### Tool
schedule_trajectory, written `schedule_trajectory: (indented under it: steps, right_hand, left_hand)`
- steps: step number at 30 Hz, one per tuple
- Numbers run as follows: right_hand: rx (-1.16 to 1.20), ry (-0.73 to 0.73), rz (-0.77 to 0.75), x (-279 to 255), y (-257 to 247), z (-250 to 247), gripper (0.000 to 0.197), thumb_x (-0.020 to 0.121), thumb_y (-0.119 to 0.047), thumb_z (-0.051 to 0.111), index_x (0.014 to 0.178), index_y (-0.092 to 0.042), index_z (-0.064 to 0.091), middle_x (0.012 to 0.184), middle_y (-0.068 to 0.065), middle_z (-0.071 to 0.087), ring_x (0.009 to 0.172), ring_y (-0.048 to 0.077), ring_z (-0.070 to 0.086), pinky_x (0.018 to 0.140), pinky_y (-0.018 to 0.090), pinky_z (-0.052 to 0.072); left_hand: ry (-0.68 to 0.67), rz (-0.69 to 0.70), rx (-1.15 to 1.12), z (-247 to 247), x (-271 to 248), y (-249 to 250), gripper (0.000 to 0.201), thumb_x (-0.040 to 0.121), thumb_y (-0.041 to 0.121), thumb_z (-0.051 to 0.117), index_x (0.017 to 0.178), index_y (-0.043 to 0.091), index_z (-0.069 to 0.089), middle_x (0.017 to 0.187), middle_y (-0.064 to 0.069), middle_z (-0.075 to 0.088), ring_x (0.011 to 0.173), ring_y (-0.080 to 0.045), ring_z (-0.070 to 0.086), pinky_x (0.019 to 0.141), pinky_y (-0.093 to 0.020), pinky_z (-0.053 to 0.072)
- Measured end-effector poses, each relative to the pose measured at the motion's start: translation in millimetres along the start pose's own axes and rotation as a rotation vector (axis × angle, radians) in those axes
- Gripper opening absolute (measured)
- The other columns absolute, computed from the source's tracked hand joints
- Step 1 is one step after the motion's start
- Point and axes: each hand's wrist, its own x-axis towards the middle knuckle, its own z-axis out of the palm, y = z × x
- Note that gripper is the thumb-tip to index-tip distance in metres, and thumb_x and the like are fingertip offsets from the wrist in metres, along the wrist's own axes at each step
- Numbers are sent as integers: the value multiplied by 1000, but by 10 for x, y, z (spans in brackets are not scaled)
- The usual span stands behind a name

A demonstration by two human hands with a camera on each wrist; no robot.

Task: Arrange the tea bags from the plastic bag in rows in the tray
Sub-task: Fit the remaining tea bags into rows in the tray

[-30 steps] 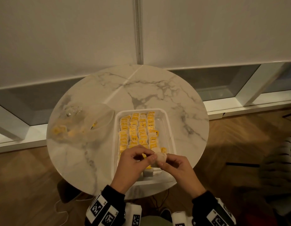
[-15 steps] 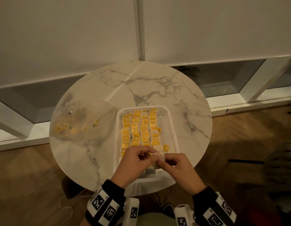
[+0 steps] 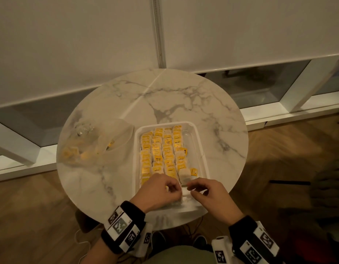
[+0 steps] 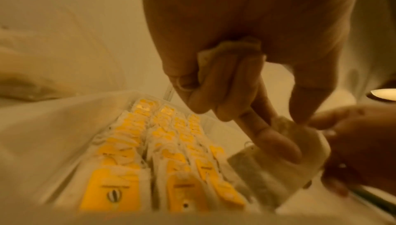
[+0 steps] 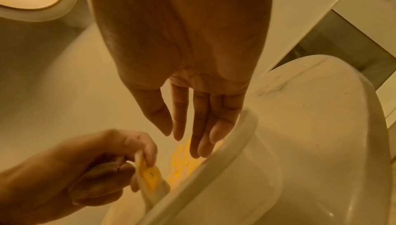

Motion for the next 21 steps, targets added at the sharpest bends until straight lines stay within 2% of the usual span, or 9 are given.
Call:
schedule_trajectory:
  steps: [4,6,8,10,12,14,17,19,21]
  right_hand:
    - [-53,11,-18,-4,49,58,23,89,-7,63,99,-24,72,92,-16,70,87,-1,63,73,9,44]
    - [-101,5,-36,-13,68,77,22,89,-9,62,100,-24,73,93,-18,69,89,-2,61,74,9,43]
    - [-133,4,-53,-18,78,89,23,89,-11,62,104,-26,71,94,-20,67,90,-2,60,75,10,42]
    - [-153,32,-78,-31,85,113,29,89,-13,60,113,-28,67,99,-17,67,91,0,60,76,11,43]
    - [-183,67,-91,-48,97,143,41,88,-17,59,128,-28,57,108,-13,64,91,4,59,78,15,46]
    - [-229,60,-118,-45,115,171,50,86,-20,59,135,-27,51,115,-11,59,90,5,57,81,20,47]
    - [-295,-32,-161,-4,128,217,41,85,-20,57,126,-24,58,116,-8,57,90,7,57,82,23,46]
    - [-327,-63,-157,11,130,249,36,87,-20,56,122,-23,61,114,-6,58,92,10,58,82,24,46]
    - [-341,-63,-157,2,136,274,31,89,-20,55,120,-23,61,114,-6,59,97,11,59,83,22,44]
  left_hand:
    - [-113,9,240,88,15,-16,16,76,45,69,85,33,74,77,17,67,77,1,61,68,-24,49]
    - [-106,36,279,102,31,-23,14,79,45,70,87,34,72,80,17,65,79,-1,61,70,-26,49]
    - [-95,67,305,102,50,-35,15,83,40,68,97,35,68,86,18,63,83,-3,60,72,-28,48]
    - [-83,83,368,100,60,-38,29,86,36,65,115,39,59,96,17,63,89,-6,58,73,-29,46]
    - [-64,89,428,85,61,-36,36,88,36,63,123,40,52,102,16,64,94,-10,57,74,-32,46]
    - [-47,112,460,68,64,-45,29,88,37,63,116,37,56,102,15,65,96,-10,59,74,-31,47]
    - [-76,111,479,59,68,-60,18,86,36,65,104,35,67,102,15,66,99,-7,58,77,-30,47]
    - [-121,94,483,72,74,-68,19,87,36,65,105,36,70,105,13,66,101,-7,57,80,-31,47]
    - [-165,66,447,82,83,-74,22,88,38,65,108,36,71,107,12,67,101,-8,58,82,-31,48]
